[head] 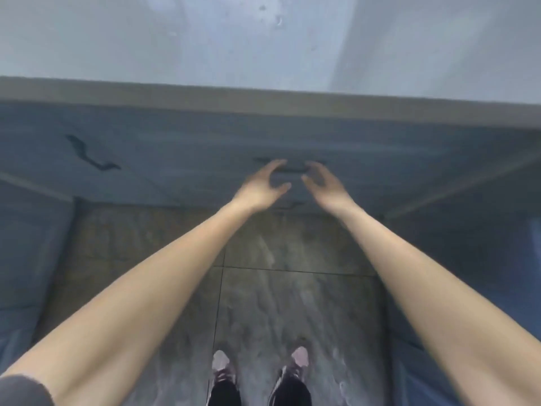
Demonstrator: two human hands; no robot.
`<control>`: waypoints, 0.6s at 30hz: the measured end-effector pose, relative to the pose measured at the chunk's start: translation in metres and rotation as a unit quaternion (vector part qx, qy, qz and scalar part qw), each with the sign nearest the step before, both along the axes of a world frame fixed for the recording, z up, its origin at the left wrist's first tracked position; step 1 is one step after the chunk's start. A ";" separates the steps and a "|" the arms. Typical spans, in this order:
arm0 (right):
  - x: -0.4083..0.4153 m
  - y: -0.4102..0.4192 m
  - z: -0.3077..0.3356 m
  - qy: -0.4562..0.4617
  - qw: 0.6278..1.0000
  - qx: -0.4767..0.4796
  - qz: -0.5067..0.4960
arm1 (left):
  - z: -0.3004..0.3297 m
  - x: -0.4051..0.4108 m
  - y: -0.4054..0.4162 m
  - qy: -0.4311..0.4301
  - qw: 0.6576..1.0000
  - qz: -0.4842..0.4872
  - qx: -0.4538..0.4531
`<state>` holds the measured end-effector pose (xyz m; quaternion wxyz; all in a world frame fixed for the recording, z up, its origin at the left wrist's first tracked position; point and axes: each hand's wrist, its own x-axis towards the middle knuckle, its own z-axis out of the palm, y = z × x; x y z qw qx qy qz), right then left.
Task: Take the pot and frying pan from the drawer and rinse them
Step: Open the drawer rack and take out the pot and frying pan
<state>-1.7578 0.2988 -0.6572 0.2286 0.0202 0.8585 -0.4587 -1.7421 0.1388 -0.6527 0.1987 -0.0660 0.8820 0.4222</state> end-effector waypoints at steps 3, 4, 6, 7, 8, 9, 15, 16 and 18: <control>-0.025 -0.007 -0.037 0.025 0.998 0.035 0.052 | -0.035 -0.026 -0.002 -0.013 1.000 0.007 0.020; -0.032 -0.007 -0.045 0.046 0.995 0.058 0.063 | -0.042 -0.031 -0.001 0.001 0.999 0.006 0.032; -0.037 -0.004 -0.052 0.078 0.990 0.091 0.072 | -0.054 -0.035 -0.001 0.049 0.996 0.028 0.065; -0.037 -0.003 -0.053 0.086 0.989 0.097 0.074 | -0.060 -0.036 -0.002 0.064 0.994 0.040 0.079; -0.036 -0.002 -0.053 0.091 0.988 0.098 0.072 | -0.064 -0.036 -0.003 0.074 0.993 0.043 0.087; -0.035 -0.003 -0.052 0.093 0.989 0.094 0.065 | -0.067 -0.036 -0.005 0.076 0.992 0.040 0.093; -0.017 -0.014 -0.050 0.099 0.991 0.091 -0.018 | -0.061 -0.031 -0.006 0.091 0.988 0.027 0.121; -0.015 -0.014 -0.049 0.096 0.991 0.092 -0.023 | -0.061 -0.030 -0.005 0.089 0.989 0.027 0.112; -0.012 -0.014 -0.045 0.089 0.991 0.097 -0.020 | -0.061 -0.028 -0.004 0.084 0.990 0.032 0.106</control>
